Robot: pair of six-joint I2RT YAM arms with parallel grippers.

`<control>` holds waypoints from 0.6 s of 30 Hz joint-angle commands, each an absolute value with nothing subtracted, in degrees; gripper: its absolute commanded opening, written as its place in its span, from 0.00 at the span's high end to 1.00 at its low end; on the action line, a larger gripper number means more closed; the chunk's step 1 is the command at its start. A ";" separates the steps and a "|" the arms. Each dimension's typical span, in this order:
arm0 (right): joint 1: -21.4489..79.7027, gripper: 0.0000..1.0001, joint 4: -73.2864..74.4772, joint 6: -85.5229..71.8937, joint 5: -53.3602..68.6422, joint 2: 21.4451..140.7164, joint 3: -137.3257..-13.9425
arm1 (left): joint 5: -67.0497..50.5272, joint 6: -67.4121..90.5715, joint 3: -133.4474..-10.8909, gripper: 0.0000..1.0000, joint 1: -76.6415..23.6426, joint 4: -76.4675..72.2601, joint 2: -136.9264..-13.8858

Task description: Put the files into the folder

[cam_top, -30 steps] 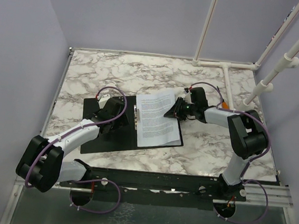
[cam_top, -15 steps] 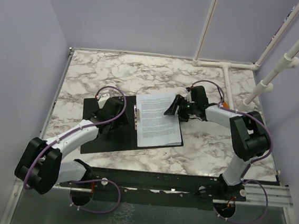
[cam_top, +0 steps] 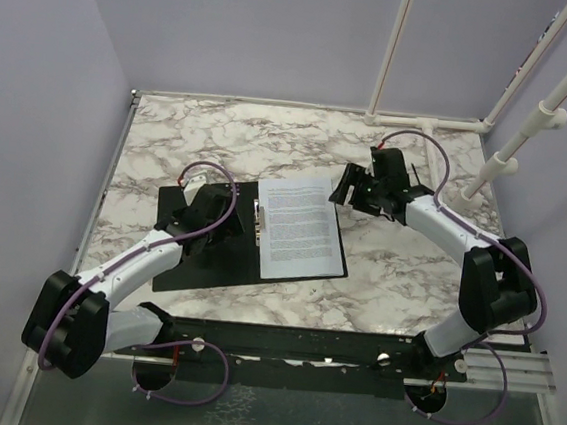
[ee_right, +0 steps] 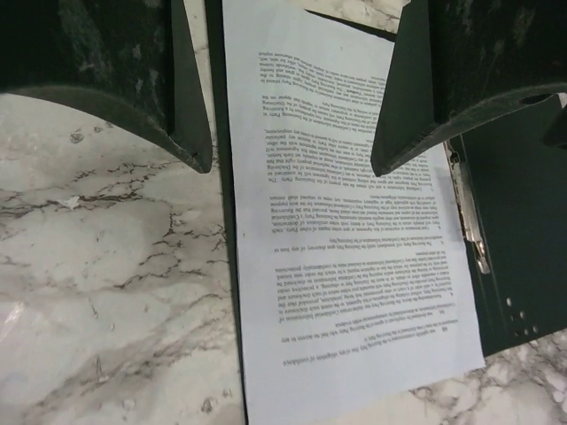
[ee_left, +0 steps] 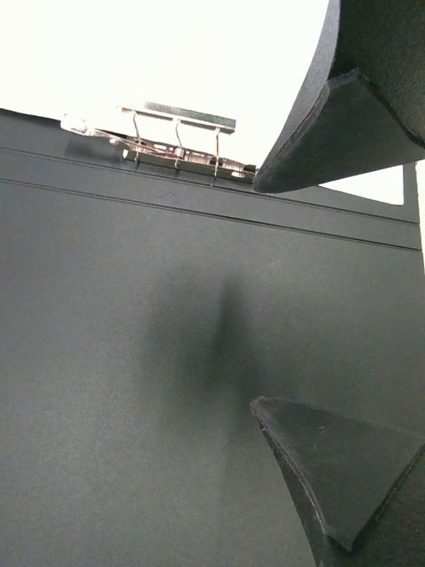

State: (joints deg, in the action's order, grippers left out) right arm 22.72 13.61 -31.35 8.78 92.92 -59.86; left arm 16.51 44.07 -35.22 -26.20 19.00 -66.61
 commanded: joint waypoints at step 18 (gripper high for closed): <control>41.32 0.39 26.41 -28.51 0.33 103.12 -83.93 | 17.93 31.94 -48.02 0.01 -25.31 30.76 -55.94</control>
State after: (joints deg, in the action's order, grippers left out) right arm 38.92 22.61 -28.42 2.83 98.54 -80.44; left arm 16.58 36.38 -45.39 -25.58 27.11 -59.13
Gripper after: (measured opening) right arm 0.623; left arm 0.987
